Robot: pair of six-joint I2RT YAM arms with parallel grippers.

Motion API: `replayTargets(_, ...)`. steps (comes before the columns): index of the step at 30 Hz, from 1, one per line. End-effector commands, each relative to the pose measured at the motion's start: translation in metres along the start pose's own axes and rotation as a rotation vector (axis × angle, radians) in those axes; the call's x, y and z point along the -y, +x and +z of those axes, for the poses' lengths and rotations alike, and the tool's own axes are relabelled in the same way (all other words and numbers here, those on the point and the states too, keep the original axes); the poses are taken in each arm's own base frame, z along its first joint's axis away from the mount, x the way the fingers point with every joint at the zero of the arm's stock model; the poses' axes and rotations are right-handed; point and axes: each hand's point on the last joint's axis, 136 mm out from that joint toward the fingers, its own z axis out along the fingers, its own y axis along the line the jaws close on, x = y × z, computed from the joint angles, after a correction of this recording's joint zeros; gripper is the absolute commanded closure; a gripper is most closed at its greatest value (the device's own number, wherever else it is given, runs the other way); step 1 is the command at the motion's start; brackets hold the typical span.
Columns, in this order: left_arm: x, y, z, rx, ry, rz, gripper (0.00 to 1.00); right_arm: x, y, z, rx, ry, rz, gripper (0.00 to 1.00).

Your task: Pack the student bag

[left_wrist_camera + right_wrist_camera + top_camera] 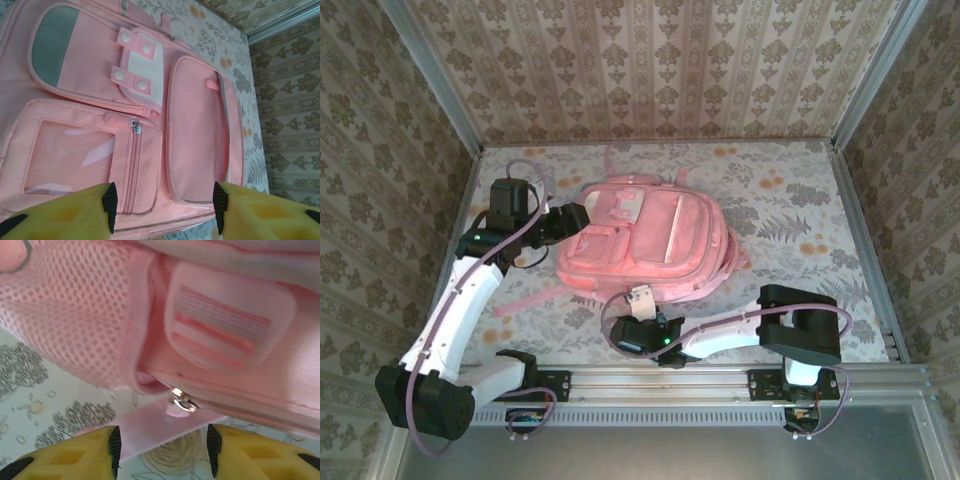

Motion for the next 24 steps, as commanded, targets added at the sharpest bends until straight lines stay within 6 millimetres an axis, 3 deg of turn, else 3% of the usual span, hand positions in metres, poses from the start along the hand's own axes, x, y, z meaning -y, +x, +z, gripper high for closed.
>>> replayTargets(1,0.004,-0.002,-0.006,0.018,0.031,-0.016,0.44,0.006,-0.001,0.007,0.015,0.059,0.062,0.48)
replayTargets(15,0.000,-0.002,-0.012,0.039,0.045,-0.048,0.44,0.017,0.020,0.032,-0.044,0.073,0.150,0.50)
replayTargets(24,-0.036,0.024,0.004,-0.009,-0.041,-0.138,0.40,-0.002,0.010,0.032,-0.021,0.022,0.066,0.76)
